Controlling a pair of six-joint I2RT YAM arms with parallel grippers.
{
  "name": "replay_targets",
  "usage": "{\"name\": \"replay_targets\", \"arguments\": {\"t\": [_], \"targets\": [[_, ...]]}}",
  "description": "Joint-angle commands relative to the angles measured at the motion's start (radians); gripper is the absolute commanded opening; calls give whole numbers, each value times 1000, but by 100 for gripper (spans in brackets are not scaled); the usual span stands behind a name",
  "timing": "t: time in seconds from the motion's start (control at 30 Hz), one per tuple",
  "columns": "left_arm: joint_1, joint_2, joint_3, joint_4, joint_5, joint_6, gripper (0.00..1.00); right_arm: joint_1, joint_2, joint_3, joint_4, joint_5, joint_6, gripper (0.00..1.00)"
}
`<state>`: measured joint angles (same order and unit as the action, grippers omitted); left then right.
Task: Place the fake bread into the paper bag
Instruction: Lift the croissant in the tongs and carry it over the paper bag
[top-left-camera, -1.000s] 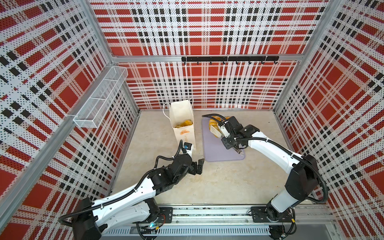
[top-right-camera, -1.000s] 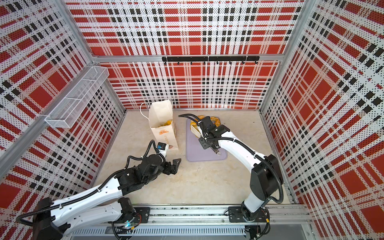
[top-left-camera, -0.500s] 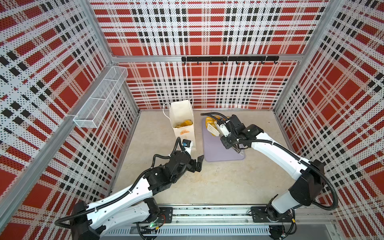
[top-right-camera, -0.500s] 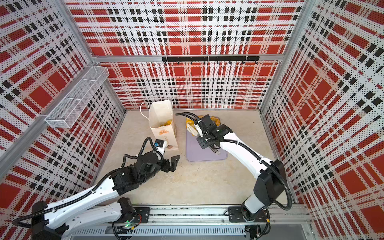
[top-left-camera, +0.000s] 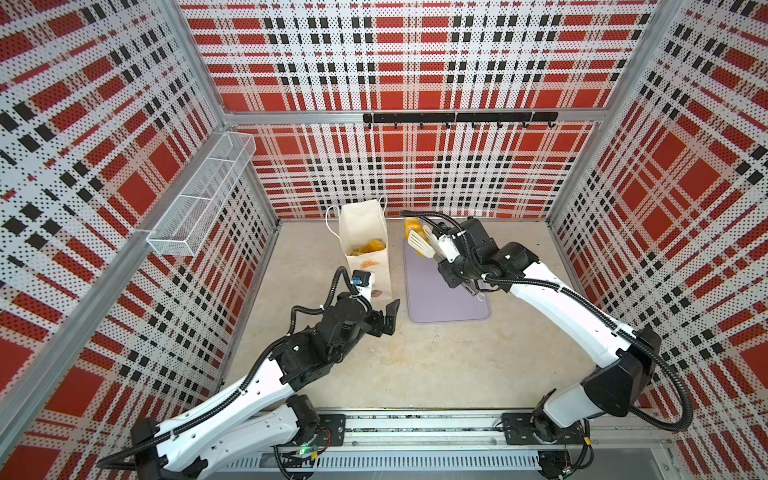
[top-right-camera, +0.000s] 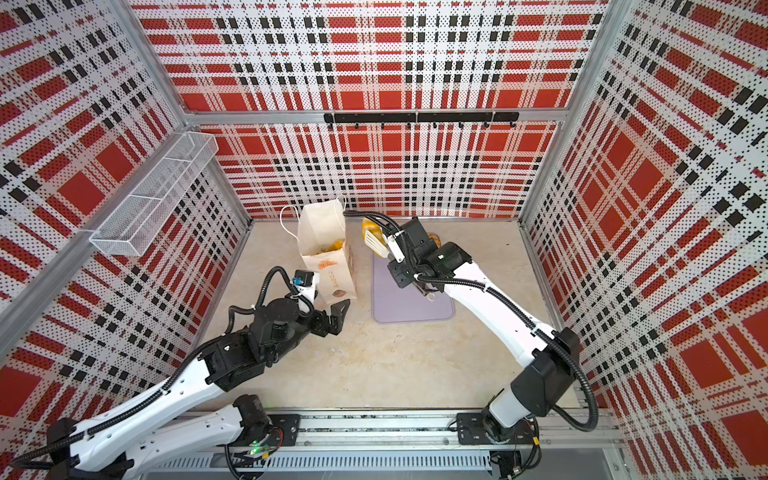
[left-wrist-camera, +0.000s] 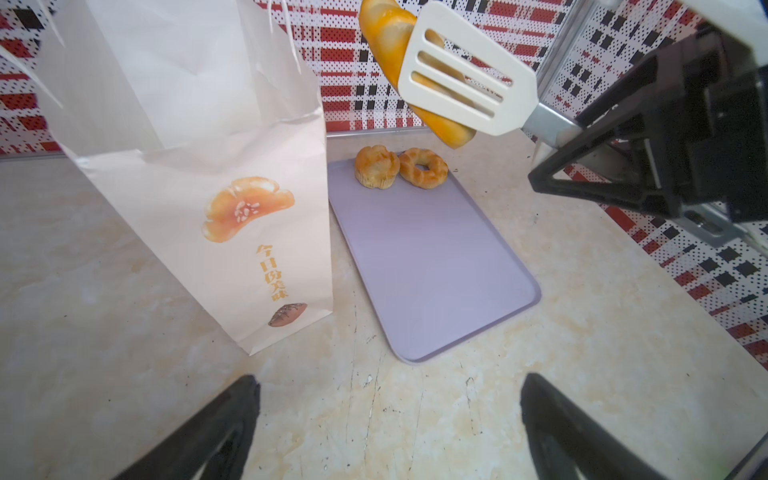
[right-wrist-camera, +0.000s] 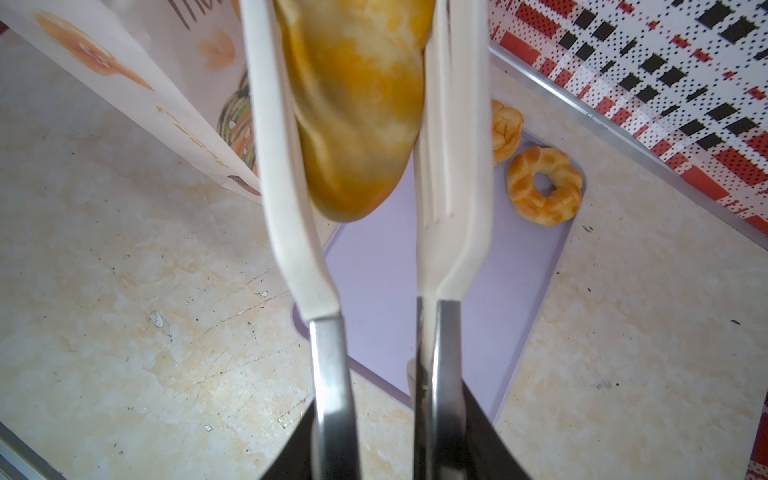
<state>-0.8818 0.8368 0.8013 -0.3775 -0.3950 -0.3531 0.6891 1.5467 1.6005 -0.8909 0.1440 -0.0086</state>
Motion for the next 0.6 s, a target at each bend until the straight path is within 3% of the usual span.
{"name": "replay_targets", "arguments": {"t": [0.0,0.57], "targets": [[23,-18,40,-21,11,29,99,11,-23,75,50,8,-11,40],[134,-76,53,-44,49,42,99,94,113,324,106,-55,-59,40]]}}
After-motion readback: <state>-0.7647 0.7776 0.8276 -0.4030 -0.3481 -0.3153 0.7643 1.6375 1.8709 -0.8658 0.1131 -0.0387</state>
